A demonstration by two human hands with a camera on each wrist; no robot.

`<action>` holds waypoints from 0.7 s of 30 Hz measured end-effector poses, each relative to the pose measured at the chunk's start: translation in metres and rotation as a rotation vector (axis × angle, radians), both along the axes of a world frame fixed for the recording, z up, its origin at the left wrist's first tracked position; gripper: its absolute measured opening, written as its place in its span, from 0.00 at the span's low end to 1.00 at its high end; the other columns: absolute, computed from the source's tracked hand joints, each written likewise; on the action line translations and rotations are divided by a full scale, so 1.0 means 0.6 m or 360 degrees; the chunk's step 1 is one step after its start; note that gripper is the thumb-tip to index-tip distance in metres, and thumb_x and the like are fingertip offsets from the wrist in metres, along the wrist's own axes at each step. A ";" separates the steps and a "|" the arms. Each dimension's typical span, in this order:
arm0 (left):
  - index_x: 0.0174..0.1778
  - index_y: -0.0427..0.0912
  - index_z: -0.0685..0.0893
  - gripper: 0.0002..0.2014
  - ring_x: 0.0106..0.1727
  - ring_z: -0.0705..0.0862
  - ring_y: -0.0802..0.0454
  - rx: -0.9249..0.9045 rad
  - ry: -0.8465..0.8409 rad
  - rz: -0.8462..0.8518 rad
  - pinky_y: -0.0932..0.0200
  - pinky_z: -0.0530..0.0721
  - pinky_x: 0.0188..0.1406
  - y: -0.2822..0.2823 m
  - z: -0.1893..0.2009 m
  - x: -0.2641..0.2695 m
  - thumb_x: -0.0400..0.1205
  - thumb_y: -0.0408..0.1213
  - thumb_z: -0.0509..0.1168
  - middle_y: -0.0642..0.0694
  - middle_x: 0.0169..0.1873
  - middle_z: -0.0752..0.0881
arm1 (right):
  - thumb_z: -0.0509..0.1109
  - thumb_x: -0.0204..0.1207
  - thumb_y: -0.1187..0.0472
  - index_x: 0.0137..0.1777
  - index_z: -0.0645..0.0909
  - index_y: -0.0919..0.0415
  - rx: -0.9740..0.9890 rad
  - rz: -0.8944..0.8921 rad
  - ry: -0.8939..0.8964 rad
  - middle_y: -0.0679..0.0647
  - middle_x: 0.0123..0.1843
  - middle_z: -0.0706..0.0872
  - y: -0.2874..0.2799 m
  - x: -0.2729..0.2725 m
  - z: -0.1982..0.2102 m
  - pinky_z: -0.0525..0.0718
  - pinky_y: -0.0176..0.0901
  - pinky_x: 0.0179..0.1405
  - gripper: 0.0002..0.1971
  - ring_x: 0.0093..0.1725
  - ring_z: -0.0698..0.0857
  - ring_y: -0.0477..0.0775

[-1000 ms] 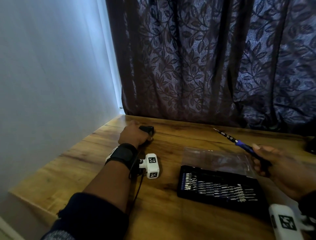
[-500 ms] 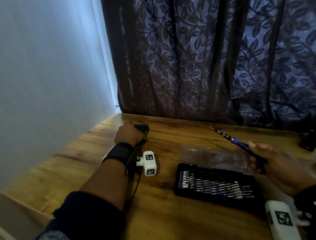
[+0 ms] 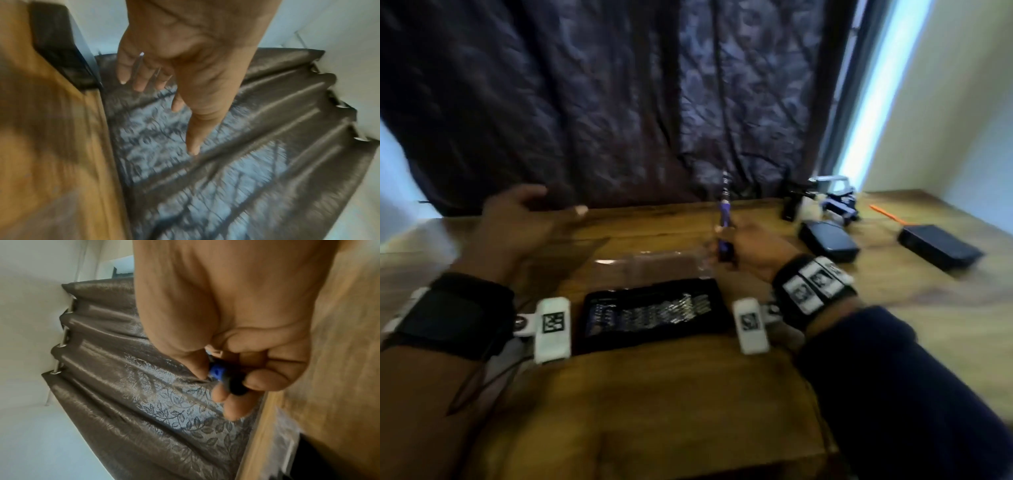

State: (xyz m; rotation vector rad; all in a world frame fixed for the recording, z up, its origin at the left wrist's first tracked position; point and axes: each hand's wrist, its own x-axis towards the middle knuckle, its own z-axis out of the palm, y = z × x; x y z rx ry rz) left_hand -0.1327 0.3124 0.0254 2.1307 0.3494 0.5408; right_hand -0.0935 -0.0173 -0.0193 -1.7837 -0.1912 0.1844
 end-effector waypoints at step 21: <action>0.62 0.40 0.87 0.26 0.24 0.75 0.64 -0.0812 0.0087 -0.1038 0.69 0.72 0.23 -0.334 -0.047 0.038 0.71 0.47 0.81 0.45 0.40 0.85 | 0.85 0.69 0.51 0.70 0.81 0.49 -0.1135 -0.1085 0.0012 0.48 0.61 0.86 -0.246 0.039 0.015 0.79 0.42 0.50 0.29 0.58 0.84 0.53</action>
